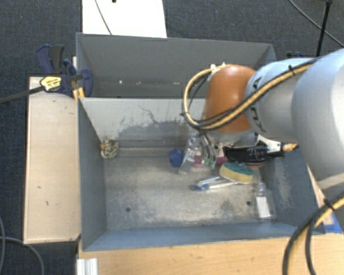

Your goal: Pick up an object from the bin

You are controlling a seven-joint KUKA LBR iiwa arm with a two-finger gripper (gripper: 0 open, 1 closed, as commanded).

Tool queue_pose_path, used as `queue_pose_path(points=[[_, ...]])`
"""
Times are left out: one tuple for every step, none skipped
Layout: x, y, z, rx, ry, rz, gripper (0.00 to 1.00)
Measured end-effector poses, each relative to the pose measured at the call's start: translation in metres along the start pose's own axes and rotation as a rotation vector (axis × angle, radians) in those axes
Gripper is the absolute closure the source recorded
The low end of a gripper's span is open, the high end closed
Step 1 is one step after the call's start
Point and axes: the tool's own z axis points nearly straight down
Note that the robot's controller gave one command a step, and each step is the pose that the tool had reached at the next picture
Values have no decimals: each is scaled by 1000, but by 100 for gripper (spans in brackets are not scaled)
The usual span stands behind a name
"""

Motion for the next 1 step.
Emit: queue_pose_path(points=[[40, 9, -131, 1, 3, -1, 100]])
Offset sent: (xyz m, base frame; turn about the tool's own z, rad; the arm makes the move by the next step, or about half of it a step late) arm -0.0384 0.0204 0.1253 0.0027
